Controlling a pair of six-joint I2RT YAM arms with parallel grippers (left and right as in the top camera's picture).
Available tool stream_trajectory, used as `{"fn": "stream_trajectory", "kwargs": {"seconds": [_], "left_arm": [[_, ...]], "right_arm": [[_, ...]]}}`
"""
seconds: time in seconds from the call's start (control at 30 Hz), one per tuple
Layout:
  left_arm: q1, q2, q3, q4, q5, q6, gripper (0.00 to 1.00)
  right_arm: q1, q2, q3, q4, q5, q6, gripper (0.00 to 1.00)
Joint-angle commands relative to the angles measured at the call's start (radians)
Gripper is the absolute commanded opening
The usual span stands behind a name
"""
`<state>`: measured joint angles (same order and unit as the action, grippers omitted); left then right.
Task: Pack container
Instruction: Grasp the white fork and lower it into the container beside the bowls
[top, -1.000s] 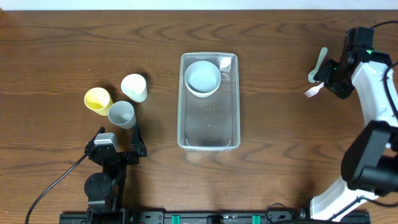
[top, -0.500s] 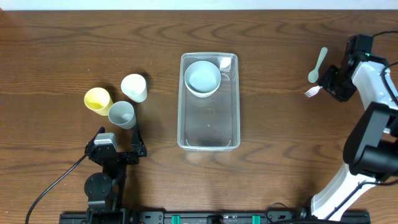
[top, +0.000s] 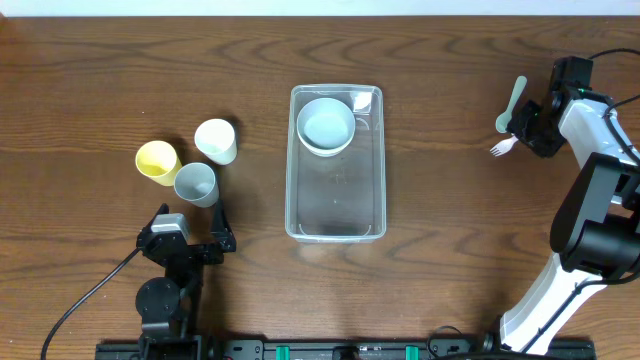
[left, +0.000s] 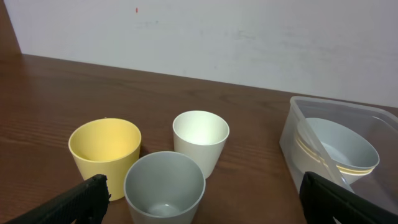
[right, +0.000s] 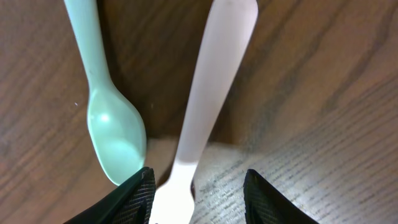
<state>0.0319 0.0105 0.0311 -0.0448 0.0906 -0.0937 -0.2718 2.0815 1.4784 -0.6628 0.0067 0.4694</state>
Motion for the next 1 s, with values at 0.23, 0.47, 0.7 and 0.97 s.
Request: {"fn": "stream_trajectory", "kwargs": {"seconds": [0.23, 0.47, 0.7, 0.97], "left_arm": [[0.004, -0.005, -0.026, -0.017, 0.011, -0.001, 0.98], [0.004, -0.005, -0.026, -0.017, 0.011, 0.000, 0.98], [0.004, -0.005, -0.026, -0.017, 0.011, -0.001, 0.98], [0.004, -0.005, -0.026, -0.017, 0.011, 0.000, 0.98]], "right_arm": [[-0.002, 0.068, -0.002, 0.017, -0.012, -0.007, 0.45], [-0.002, 0.096, -0.002, 0.020, -0.015, -0.007, 0.35], [-0.002, 0.096, -0.002, 0.020, -0.015, -0.007, 0.18], [-0.002, 0.094, -0.001, -0.002, -0.042, -0.007, 0.03]]}}
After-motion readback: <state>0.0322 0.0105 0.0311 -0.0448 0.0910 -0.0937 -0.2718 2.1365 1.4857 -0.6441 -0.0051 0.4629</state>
